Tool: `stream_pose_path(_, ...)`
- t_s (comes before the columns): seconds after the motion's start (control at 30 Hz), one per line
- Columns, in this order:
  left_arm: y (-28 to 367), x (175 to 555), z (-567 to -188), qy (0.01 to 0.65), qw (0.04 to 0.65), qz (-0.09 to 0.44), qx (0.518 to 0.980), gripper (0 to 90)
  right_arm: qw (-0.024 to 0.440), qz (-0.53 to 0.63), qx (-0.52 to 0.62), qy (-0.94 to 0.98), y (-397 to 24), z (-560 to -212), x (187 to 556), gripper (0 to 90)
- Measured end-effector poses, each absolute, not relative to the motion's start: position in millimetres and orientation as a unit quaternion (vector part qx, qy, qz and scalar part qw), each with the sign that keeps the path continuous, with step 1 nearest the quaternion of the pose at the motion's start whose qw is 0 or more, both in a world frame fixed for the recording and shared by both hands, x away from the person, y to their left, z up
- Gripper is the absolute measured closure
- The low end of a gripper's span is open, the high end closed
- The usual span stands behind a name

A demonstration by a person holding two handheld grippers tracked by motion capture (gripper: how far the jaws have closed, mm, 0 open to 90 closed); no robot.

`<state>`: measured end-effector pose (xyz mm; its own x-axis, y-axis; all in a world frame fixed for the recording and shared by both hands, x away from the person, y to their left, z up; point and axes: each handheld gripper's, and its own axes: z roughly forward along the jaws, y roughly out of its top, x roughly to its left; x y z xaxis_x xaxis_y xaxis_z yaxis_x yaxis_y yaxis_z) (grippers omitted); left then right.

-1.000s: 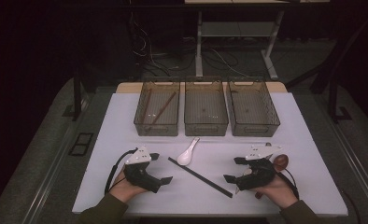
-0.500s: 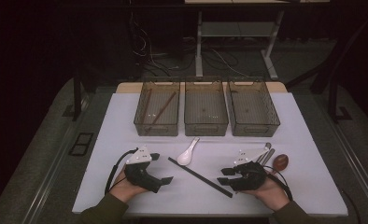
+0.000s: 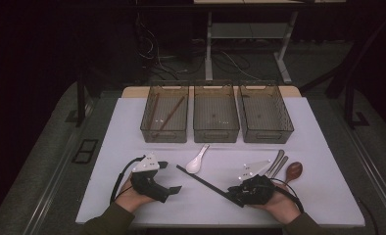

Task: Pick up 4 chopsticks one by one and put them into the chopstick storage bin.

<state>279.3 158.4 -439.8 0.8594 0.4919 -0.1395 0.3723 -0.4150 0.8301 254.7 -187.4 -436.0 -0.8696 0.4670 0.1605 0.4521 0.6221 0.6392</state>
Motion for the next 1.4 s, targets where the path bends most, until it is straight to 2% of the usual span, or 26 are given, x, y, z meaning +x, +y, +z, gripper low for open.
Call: stream_pose_path(1.4, 157.1, 279.0, -440.4, 0.256, 0.474, 0.063, 0.840, 0.0, 0.025, 0.333, 0.248, 0.909, -181.2, -441.6, 252.6, 84.0)
